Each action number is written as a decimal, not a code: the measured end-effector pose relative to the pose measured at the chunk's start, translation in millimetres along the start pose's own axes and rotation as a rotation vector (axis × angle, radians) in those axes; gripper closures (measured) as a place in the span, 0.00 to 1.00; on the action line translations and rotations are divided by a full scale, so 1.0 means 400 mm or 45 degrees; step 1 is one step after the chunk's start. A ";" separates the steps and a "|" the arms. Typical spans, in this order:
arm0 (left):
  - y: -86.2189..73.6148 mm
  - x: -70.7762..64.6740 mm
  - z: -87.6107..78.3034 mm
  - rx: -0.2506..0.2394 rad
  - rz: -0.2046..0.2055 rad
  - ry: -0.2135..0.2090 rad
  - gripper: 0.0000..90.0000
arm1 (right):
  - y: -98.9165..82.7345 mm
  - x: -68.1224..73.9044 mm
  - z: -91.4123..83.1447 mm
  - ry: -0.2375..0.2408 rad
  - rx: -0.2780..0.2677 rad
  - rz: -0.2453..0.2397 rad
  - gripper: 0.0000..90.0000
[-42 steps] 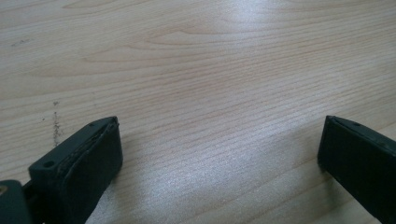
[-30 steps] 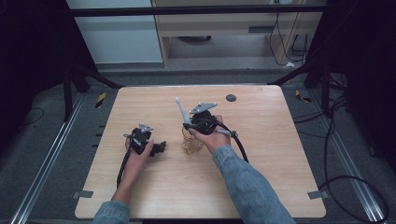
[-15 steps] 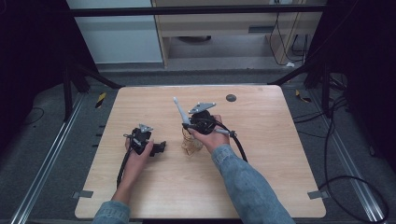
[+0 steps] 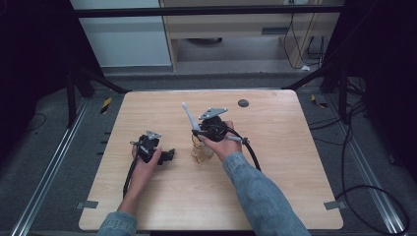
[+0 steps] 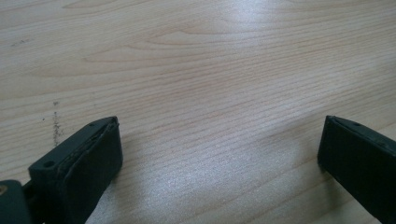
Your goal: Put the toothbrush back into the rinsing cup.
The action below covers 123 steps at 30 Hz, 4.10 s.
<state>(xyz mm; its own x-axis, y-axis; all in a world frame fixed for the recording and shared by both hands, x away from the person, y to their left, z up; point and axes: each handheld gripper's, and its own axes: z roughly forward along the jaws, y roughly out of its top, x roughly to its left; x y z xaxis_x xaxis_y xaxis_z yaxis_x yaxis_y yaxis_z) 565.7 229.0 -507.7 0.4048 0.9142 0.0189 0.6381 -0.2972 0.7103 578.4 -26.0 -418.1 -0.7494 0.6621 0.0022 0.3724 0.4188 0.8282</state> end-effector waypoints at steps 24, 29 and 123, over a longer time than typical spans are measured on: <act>0.000 0.000 0.000 0.000 0.000 0.000 0.00 | -0.012 -0.007 -0.034 -0.009 -0.014 0.007 0.68; 0.000 0.000 0.000 0.000 0.000 0.000 0.00 | -0.016 -0.009 -0.038 -0.012 -0.015 0.006 0.69; 0.000 0.000 0.000 0.000 0.001 0.001 0.00 | -0.028 -0.031 -0.170 -0.081 0.018 0.002 0.10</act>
<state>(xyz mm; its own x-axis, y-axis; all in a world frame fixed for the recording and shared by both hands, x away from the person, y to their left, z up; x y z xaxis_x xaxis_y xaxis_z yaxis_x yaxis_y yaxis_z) 565.7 228.9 -507.6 0.4045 0.9143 0.0199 0.6380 -0.2977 0.7102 546.2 -81.3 -389.3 -0.7126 0.7009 -0.0324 0.3817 0.4259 0.8203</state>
